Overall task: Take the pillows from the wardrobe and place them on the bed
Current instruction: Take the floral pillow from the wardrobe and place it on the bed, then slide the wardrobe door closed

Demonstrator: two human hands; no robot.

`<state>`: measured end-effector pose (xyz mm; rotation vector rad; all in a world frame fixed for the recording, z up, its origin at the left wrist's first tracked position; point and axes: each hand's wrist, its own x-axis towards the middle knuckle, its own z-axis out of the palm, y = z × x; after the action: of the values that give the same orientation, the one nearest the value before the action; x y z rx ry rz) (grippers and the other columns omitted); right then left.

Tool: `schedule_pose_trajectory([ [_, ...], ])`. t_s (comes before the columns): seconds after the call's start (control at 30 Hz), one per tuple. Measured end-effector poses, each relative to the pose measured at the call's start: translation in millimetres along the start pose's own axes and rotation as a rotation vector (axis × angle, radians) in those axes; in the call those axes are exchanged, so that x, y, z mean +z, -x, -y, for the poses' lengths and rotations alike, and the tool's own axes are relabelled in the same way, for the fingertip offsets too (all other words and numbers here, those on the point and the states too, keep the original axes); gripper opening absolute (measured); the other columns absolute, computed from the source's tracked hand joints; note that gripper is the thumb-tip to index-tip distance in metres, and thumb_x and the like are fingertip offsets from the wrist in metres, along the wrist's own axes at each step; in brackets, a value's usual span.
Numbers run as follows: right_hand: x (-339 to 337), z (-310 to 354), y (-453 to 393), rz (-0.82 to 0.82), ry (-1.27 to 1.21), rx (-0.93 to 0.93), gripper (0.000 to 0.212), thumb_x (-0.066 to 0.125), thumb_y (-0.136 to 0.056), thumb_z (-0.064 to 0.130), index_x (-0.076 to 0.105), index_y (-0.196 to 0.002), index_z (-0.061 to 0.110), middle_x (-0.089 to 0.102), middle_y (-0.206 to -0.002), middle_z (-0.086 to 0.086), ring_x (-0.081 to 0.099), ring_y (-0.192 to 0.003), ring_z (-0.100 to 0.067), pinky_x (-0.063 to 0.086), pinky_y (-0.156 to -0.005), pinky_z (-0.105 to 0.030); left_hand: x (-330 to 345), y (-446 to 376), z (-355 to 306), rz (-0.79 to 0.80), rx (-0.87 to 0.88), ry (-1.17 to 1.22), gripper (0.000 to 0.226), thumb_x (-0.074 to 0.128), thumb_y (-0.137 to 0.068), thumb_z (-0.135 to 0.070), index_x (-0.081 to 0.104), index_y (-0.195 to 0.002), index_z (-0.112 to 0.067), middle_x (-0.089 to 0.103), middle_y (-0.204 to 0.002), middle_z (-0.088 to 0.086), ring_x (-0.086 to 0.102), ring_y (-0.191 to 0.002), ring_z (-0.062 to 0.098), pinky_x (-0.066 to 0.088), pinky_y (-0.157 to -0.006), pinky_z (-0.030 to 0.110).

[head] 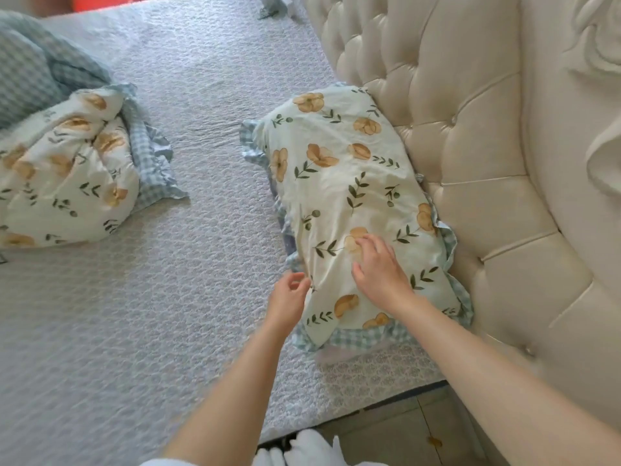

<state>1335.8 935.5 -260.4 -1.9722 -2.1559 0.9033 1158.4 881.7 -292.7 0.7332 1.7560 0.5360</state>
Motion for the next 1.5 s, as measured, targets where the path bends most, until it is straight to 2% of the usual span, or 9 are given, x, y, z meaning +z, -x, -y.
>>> schedule_pose_trajectory([
  [0.13, 17.2, 48.4, 14.5, 0.035, -0.035, -0.132, 0.047, 0.049, -0.092, 0.017, 0.041, -0.138, 0.008, 0.044, -0.139, -0.008, 0.036, -0.132, -0.024, 0.033, -0.107, -0.036, -31.1, 31.3, 27.1, -0.164, 0.000, 0.059, 0.020, 0.057, -0.097, -0.024, 0.070, -0.110, -0.018, 0.072, -0.108, -0.001, 0.064, -0.098, 0.012, 0.044, -0.074, 0.022],
  [0.33, 51.4, 114.6, 53.8, 0.127, -0.045, -0.322, 0.043, 0.049, -0.094, 0.016, 0.045, -0.136, 0.007, 0.051, -0.134, -0.009, 0.043, -0.127, -0.024, 0.035, -0.107, -0.034, -92.2, 90.4, 79.6, -0.346, 0.034, 0.142, 0.016, 0.056, -0.095, -0.022, 0.062, -0.091, -0.035, 0.072, -0.094, -0.007, 0.066, -0.091, 0.007, 0.046, -0.071, 0.019],
  [0.67, 136.2, 231.4, 166.2, 0.360, 0.030, -0.532, 0.039, 0.047, -0.097, 0.018, 0.047, -0.136, 0.010, 0.053, -0.132, -0.005, 0.047, -0.123, -0.020, 0.038, -0.102, -0.032, -195.1, 212.8, 211.0, -0.592, -0.084, 0.270, 0.014, 0.058, -0.094, -0.014, 0.068, -0.096, -0.023, 0.072, -0.083, -0.009, 0.069, -0.084, 0.011, 0.051, -0.077, 0.028],
  [0.93, 228.7, 340.0, 274.5, 0.531, 0.106, -0.760, 0.040, 0.044, -0.099, 0.024, 0.044, -0.138, 0.017, 0.052, -0.134, -0.001, 0.044, -0.125, -0.019, 0.035, -0.101, -0.029, -275.4, 331.8, 326.9, -0.862, -0.128, 0.446, 0.016, 0.056, -0.097, -0.012, 0.066, -0.097, -0.025, 0.071, -0.089, -0.003, 0.067, -0.087, 0.011, 0.051, -0.077, 0.024],
  [1.03, 261.9, 376.8, 315.2, 0.604, 0.119, -0.839, 0.039, 0.044, -0.099, 0.024, 0.045, -0.137, 0.018, 0.052, -0.134, 0.000, 0.044, -0.126, -0.019, 0.034, -0.102, -0.028, -299.5, 375.8, 366.4, -0.981, -0.185, 0.472, 0.017, 0.056, -0.097, -0.012, 0.065, -0.100, -0.025, 0.071, -0.088, -0.007, 0.066, -0.086, 0.009, 0.046, -0.069, 0.016],
  [1.17, 304.0, 420.3, 365.2, 0.726, 0.154, -0.962, 0.037, 0.044, -0.098, 0.022, 0.047, -0.134, 0.019, 0.052, -0.134, 0.000, 0.043, -0.127, -0.019, 0.033, -0.099, -0.026, -319.6, 431.7, 408.9, -1.142, -0.293, 0.513, 0.018, 0.056, -0.096, -0.017, 0.065, -0.100, -0.032, 0.072, -0.086, -0.012, 0.066, -0.084, 0.001, 0.042, -0.064, 0.010],
  [1.3, 336.6, 461.1, 414.7, 0.843, 0.178, -1.134, 0.032, 0.045, -0.094, 0.016, 0.054, -0.124, 0.015, 0.059, -0.120, -0.005, 0.052, -0.113, -0.024, 0.043, -0.090, -0.035, -329.3, 484.5, 438.7, -1.330, -0.393, 0.545, 0.019, 0.057, -0.094, -0.016, 0.064, -0.097, -0.033, 0.072, -0.083, -0.012, 0.064, -0.075, 0.000, 0.040, -0.059, 0.005],
  [1.4, 358.9, 484.0, 450.8, 0.947, 0.204, -1.236, 0.026, 0.045, -0.095, 0.017, 0.055, -0.119, 0.013, 0.060, -0.117, -0.002, 0.052, -0.110, -0.021, 0.038, -0.082, -0.027, -330.4, 517.7, 457.9, -1.449, -0.472, 0.555, 0.019, 0.056, -0.094, -0.016, 0.065, -0.100, -0.032, 0.071, -0.085, -0.015, 0.061, -0.072, -0.004, 0.040, -0.058, 0.004],
  [1.5, 378.4, 507.4, 484.3, 1.058, 0.210, -1.301, 0.027, 0.046, -0.097, 0.019, 0.055, -0.122, 0.015, 0.060, -0.120, 0.001, 0.053, -0.113, -0.016, 0.041, -0.087, -0.021, -331.4, 546.7, 473.5, -1.547, -0.548, 0.597, 0.019, 0.059, -0.095, -0.015, 0.067, -0.102, -0.031, 0.070, -0.087, -0.015, 0.063, -0.083, 0.000, 0.040, -0.065, 0.005],
])
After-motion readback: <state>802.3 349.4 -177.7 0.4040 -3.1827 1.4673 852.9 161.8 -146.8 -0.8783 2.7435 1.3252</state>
